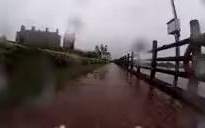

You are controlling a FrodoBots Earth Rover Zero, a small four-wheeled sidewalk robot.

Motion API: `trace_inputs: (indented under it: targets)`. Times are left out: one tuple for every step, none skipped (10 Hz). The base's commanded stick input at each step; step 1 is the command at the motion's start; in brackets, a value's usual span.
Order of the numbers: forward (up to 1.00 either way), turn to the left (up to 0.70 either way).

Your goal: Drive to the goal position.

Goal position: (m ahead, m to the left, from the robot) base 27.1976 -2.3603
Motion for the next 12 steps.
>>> trace_inputs:
  targets:
    - [1.0,0.0]
    - [1.0,0.0]
    - [1.0,0.0]
    - [1.0,0.0]
    - [1.0,0.0]
    - [1.0,0.0]
    - [1.0,0.0]
    - [1.0,0.0]
    - [1.0,0.0]
    - [1.0,0.0]
    - [1.0,0.0]
    - [1.0,0.0]
